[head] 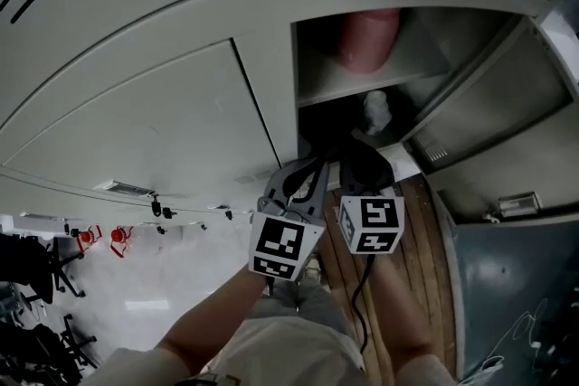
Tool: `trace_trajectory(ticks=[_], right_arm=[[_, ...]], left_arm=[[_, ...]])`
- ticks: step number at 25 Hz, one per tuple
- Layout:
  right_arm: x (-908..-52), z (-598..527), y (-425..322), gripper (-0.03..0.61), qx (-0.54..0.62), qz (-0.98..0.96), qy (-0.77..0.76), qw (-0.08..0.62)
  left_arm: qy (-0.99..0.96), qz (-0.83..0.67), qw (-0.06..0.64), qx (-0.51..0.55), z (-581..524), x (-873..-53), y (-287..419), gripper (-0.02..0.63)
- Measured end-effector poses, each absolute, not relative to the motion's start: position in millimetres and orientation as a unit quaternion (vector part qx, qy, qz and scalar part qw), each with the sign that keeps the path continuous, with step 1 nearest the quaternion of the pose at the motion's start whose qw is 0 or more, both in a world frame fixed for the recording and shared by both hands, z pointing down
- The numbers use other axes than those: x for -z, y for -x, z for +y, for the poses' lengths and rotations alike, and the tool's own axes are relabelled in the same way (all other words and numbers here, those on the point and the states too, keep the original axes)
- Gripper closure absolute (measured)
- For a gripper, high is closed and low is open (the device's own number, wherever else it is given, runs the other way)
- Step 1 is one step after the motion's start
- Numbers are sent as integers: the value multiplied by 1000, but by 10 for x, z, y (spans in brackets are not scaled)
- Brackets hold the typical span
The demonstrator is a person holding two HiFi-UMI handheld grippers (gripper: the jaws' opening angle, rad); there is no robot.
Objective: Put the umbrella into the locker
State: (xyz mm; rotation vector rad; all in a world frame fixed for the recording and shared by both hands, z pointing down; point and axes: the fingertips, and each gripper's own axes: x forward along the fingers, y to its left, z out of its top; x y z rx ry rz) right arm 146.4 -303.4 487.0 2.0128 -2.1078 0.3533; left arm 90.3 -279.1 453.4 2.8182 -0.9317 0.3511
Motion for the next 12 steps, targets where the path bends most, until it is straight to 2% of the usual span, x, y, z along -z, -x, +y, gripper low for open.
trace_trajectory(ticks=[12], right_arm=[[-5119, -3239, -1478, 540, -112, -721, -675, 109]], left_arm=[[-939, -306, 91, -123, -2817, -4719, -965, 604]])
